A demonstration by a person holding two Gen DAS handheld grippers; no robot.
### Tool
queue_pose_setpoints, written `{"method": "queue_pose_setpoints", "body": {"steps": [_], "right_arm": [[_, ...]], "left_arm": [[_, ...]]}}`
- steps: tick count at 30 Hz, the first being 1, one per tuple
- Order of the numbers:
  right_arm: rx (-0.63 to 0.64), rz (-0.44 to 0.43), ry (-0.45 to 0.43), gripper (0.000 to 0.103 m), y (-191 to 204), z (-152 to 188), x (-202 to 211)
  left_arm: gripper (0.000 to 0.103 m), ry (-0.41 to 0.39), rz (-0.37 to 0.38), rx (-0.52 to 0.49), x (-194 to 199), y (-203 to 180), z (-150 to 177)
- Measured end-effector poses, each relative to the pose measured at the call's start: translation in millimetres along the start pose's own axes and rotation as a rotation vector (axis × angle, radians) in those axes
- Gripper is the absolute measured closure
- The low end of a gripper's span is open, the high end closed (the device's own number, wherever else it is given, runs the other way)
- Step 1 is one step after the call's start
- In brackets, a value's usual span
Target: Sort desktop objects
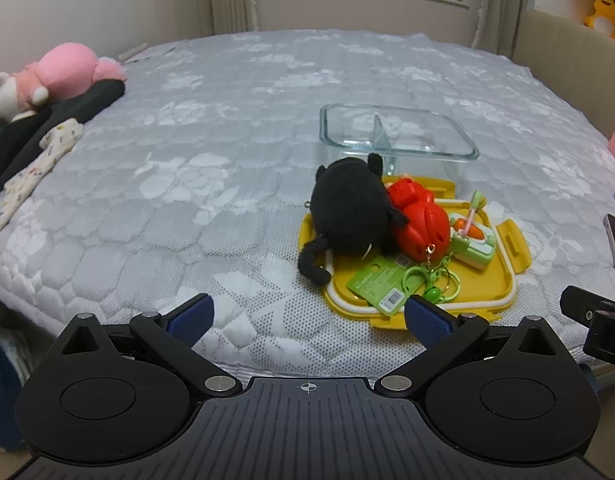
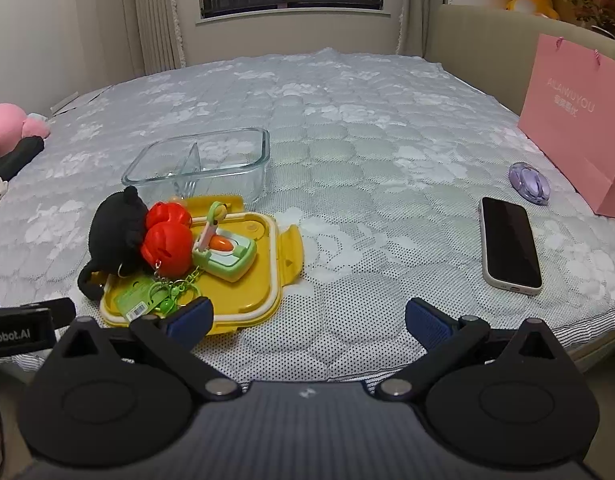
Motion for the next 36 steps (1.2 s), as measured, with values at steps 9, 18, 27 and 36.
{"method": "queue_pose_setpoints", "body": {"steps": [9, 18, 27, 36], "right_arm": [[0.009, 0.001, 0.005, 0.0, 2.1, -1.8, 0.2], [0.012, -0.003, 0.01, 0.0, 1.7, -2.7, -0.7], [0.015, -0.009, 0.016, 0.0, 2.0, -3.2, -2.5], [0.021, -0.014, 0.021, 0.0, 3.5, -2.7, -4.8]], "left_arm": [[0.0, 0.011, 0.0, 0.002, -2.0, 0.2, 1.1], [0.0, 0.015, 0.0, -0.006, -3.1, -2.0, 2.7], [0.0, 0.022, -0.001, -0.009, -4.4, -2.5, 2.4], [0.0, 0.03, -0.003, -0.011, -8.1, -2.5, 3.5]]}}
Point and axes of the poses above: each gripper's, at about its wrist camera, not at the fingertips, and x roughly against the way its jaws point, y to its left, z to its underside, the point moved 8 cm from there along -x, roughly the way its jaws point, and after that the axes turned 15 degrees about x, right-handed, at the moved point
